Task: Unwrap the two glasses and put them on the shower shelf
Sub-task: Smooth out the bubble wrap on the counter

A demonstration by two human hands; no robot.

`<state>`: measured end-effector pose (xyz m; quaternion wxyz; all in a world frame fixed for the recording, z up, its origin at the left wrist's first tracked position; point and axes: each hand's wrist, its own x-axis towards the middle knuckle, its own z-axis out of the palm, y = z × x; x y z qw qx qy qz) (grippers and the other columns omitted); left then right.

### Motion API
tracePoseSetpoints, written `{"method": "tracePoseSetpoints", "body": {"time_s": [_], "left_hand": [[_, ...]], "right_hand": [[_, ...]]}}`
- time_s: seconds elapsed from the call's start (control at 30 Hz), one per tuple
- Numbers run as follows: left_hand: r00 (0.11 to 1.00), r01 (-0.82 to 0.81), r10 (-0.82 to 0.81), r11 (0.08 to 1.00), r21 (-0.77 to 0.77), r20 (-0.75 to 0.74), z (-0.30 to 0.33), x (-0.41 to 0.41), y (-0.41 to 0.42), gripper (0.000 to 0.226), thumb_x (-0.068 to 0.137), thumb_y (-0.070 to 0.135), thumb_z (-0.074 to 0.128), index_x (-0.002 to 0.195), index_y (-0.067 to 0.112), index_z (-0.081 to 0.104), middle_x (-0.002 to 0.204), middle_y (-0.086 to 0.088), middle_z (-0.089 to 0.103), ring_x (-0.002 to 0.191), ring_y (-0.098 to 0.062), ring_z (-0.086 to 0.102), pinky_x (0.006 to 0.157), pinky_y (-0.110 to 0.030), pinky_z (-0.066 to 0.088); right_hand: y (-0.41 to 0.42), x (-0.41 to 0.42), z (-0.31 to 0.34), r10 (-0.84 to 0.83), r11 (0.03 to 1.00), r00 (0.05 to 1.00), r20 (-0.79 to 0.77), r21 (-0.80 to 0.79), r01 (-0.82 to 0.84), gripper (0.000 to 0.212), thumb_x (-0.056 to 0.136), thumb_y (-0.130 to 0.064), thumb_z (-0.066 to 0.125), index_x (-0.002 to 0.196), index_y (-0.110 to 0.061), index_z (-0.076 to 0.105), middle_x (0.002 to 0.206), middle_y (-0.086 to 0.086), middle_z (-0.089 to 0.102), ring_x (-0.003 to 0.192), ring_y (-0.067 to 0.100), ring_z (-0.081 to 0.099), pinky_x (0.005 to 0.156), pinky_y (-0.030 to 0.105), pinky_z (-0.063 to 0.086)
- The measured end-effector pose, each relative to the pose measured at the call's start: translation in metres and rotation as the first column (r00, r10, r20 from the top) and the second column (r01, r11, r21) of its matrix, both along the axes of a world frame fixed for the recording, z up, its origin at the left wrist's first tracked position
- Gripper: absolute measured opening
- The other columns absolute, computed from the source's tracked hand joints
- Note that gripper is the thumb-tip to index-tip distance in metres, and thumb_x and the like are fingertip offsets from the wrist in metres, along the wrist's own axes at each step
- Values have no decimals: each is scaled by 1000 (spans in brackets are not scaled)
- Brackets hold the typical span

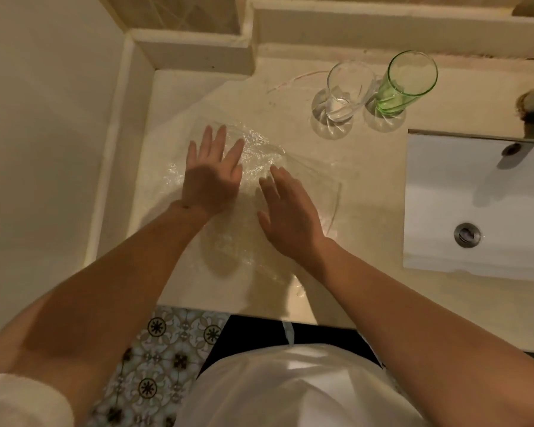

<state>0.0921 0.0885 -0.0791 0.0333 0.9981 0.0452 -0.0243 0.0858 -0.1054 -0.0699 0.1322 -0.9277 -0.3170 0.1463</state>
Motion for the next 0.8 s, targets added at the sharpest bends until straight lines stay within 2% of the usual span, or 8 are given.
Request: {"method": "tracePoseSetpoints", "body": {"time_s": [0.13,0.23,0.33,0.4,0.47,0.6,0.67,0.8], "left_hand": [[973,198,-196,980,-2,121,-3,25,10,45,102,20,41,143,11,56,155,-22,44,147,-42,35,116,-60,32],[958,280,-275,959,-48,84,-6,42,17,47,102,27,42,146,16,52,158,-19,41,149,-40,30,119,-59,25],[974,213,-217,974,-73,-58,-11,50,25,52,106,40,29,155,25,36,165,-15,27,154,-38,17,122,-58,15],[973,127,-142,988,-94,-180,-17,48,32,54,108,46,21,159,32,22,170,-9,14,157,-35,5,123,-59,7],[968,68,-92,992,-108,-234,-21,47,34,54,108,50,18,160,35,17,171,-5,8,157,-33,0,123,-60,4],[997,-27,23,998,-60,-71,-10,76,37,55,105,50,31,151,21,37,160,-11,34,147,-38,29,113,-60,29],[999,-46,45,994,-101,-15,-4,94,40,63,101,55,46,150,15,43,157,-10,42,144,-39,35,113,-54,31],[986,-115,87,972,-204,-142,-4,110,51,60,91,57,59,138,20,55,138,-9,54,130,-37,39,104,-49,30]], "right_hand": [[1,23,-14,-207,973,978,3,105,205,74,93,-39,62,154,-8,36,166,20,23,154,38,18,123,58,18],[-4,37,-25,-275,961,961,27,-25,276,77,96,-44,56,156,-7,28,167,20,19,155,38,14,124,57,16],[-15,37,-35,-255,963,967,8,-85,254,76,102,-49,43,160,-5,19,169,19,13,156,38,9,124,57,15],[-18,35,-38,-238,968,971,23,-75,239,75,105,-51,35,161,-5,15,169,18,10,157,37,5,124,56,12],[-18,36,-39,-236,970,971,36,-47,238,77,106,-52,34,161,-4,13,170,18,8,157,36,3,125,54,10],[-23,33,-39,-281,959,959,33,-15,282,83,105,-56,38,161,-2,10,170,18,6,157,33,0,128,47,5],[-26,31,-40,-308,951,951,14,-25,308,87,104,-60,37,161,-2,8,170,17,3,158,30,-2,128,44,3],[-30,30,-44,-289,956,957,18,-43,289,89,103,-64,34,162,-4,7,171,15,1,158,28,-5,128,43,1]]}}
